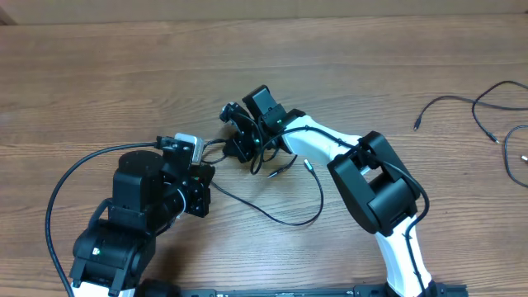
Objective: Untangle cables
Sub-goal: 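Lower the right gripper onto the cables beside the left gripper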
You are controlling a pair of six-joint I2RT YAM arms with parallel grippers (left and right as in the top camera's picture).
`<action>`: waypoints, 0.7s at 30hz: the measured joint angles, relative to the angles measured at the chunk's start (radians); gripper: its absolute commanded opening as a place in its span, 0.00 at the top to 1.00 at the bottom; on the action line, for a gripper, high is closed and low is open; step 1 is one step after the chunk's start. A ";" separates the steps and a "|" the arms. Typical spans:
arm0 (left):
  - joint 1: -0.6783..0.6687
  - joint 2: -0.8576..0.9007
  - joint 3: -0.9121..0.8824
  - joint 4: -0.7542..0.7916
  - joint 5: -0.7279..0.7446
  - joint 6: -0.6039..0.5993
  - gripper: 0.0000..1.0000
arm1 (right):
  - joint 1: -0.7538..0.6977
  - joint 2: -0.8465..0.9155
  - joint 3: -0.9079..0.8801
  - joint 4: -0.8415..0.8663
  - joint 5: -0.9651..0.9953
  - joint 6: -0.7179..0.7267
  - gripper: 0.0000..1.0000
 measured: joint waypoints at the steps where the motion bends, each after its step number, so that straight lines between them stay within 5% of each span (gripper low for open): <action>1: 0.000 0.000 0.000 0.001 0.000 0.000 0.89 | -0.003 -0.012 0.000 -0.017 0.001 0.000 0.96; 7: 0.000 0.000 -0.001 0.008 -0.006 -0.004 0.78 | -0.052 -0.173 0.000 -0.154 0.006 -0.002 0.96; 21: 0.000 0.097 -0.003 0.061 -0.016 -0.011 0.78 | -0.092 -0.639 0.011 -0.558 0.003 -0.008 0.96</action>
